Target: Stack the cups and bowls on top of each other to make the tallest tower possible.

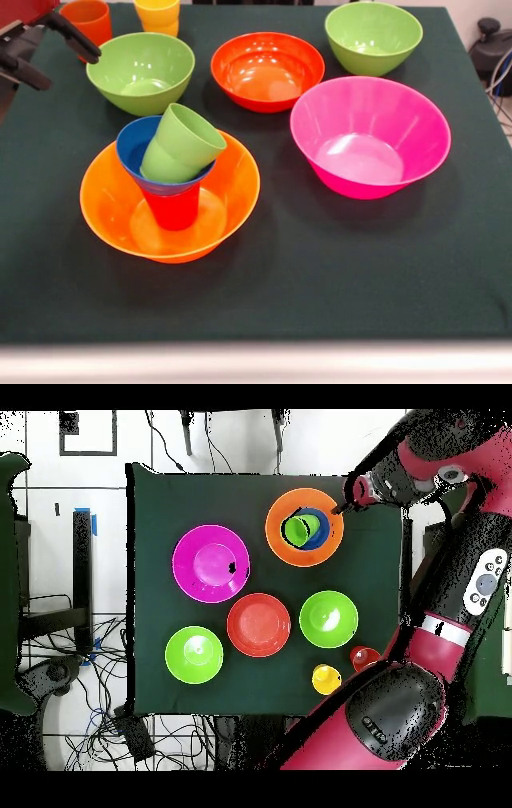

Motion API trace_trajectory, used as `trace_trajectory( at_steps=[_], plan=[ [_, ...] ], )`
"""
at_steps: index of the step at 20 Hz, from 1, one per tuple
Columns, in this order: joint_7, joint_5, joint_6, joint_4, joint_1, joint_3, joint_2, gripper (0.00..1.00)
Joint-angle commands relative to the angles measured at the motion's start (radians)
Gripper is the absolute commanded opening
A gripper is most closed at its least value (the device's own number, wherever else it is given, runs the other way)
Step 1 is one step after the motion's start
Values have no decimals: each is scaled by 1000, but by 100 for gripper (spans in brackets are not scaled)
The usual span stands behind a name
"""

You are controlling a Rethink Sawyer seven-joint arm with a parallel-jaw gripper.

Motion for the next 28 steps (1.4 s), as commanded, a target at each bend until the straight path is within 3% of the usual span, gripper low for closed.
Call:
trace_trajectory(
  at_steps=[1, 8, 13, 19, 28],
  plan=[
    [-146, 26, -140, 152, 29, -56, 2, 100],
    [139, 22, -317, 311, 106, -228, -108, 100],
    [288, -4, -331, 294, 192, -304, -120, 100],
    [398, -8, -336, 272, 270, -389, -125, 100],
    [444, 39, -320, 301, 320, -465, -167, 100]
  ],
)
